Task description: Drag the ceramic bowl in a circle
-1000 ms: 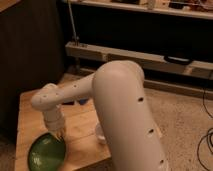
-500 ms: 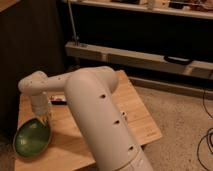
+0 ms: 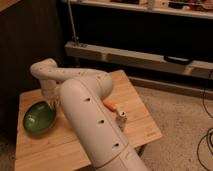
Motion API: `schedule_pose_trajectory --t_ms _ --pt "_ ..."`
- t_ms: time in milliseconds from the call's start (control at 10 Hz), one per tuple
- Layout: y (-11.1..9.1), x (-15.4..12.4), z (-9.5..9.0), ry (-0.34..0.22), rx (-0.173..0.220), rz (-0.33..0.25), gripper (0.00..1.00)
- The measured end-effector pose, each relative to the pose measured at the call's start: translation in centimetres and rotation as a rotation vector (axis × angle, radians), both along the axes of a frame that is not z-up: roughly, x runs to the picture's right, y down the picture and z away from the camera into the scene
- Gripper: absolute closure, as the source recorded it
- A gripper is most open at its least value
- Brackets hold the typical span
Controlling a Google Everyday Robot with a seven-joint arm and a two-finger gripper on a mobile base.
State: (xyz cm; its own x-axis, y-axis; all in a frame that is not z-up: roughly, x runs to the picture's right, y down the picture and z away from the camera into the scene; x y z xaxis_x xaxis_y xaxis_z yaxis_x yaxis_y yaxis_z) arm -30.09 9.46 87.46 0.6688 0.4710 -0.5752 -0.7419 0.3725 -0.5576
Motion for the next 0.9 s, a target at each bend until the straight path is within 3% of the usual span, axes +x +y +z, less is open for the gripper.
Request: schedule_pose_trajectory --t_ms 500,700,900 --pt "1.4 10.9 -1.8 0.106 -0.023 0.064 1.0" --pt "3.3 16.1 -3.6 0.142 -0.041 0.06 1.0" --pt "6.0 19.6 -6.1 0.138 -0.064 0.023 1.0"
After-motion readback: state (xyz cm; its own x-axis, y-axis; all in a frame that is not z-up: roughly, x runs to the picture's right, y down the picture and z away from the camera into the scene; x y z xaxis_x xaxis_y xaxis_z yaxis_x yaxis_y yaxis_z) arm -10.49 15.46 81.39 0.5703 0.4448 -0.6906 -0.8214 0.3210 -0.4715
